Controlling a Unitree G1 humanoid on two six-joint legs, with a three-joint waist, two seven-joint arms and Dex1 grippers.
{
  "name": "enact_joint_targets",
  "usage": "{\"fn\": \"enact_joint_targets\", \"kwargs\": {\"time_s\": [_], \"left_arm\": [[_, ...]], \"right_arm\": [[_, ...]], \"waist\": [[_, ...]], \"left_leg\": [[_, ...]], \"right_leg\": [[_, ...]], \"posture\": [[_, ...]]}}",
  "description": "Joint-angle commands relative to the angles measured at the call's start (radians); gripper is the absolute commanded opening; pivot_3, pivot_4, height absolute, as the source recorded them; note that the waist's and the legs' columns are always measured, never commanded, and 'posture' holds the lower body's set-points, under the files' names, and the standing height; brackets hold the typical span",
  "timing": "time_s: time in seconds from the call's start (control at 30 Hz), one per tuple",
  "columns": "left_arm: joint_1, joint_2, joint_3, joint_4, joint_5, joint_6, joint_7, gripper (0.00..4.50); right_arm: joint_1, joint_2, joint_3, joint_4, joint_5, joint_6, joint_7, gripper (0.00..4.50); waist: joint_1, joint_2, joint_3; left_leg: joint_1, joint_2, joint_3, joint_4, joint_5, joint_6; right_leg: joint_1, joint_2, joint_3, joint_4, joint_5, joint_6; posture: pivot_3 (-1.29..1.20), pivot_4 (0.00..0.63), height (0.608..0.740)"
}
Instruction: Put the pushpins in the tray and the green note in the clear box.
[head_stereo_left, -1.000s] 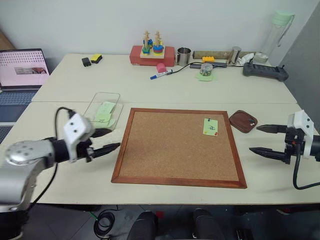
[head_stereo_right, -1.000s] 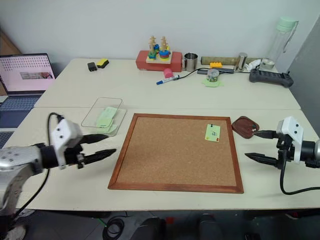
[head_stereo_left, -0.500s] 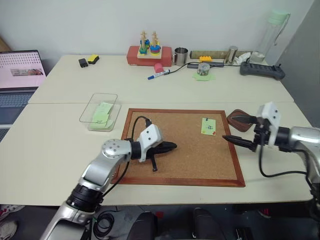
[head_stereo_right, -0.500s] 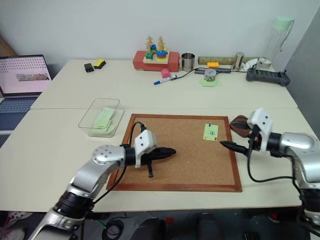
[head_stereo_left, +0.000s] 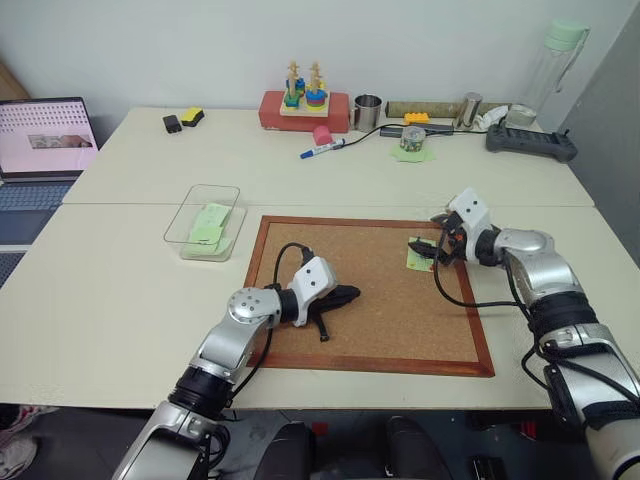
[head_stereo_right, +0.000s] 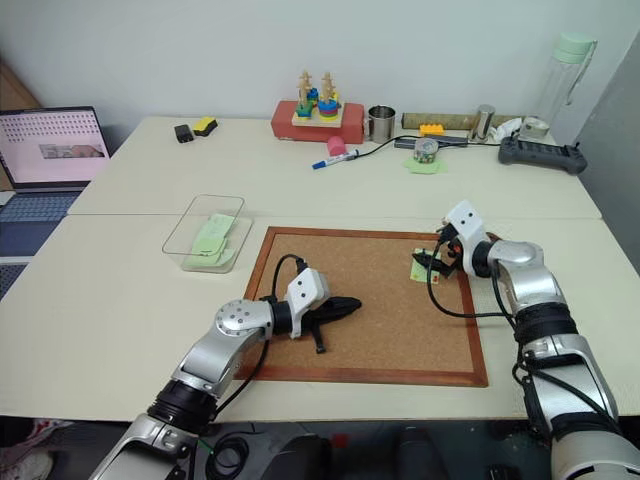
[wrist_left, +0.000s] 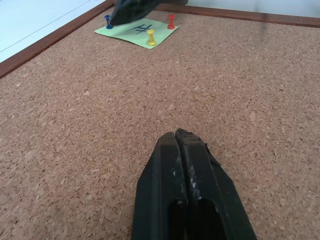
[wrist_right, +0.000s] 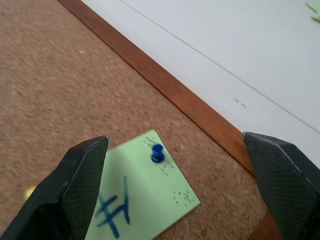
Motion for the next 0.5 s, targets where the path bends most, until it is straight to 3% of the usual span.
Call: {"fn": "enact_joint_targets", "kwargs": {"time_s": [0.03, 0.5], "left_arm": [[0.031, 0.008, -0.008, -0.008, 0.022, 0.012, 0.003, 0.00], [0.052, 0.019, 0.004, -0.039, 0.028, 0.038, -0.001, 0.00]], "right_arm": [[-0.041, 0.018, -0.017, 0.053, -0.014, -0.067, -0.002, 4.14], [-0.060, 0.046, -0.029, 0.112, -0.020, -0.113, 0.023, 1.27]], "waist": [[-0.001, 0.000, 0.000], [-0.004, 0.001, -0.001]], "left_leg": [[0.000, 0.000, 0.000, 0.000, 0.000, 0.000], [0.001, 0.000, -0.001, 0.000, 0.000, 0.000]], "right_leg": [[0.000, 0.000, 0.000, 0.000, 0.000, 0.000], [0.000, 0.001, 0.001, 0.001, 0.000, 0.000]], "posture": [[0.00, 0.150, 0.740], [0.00, 0.150, 0.740]]}}
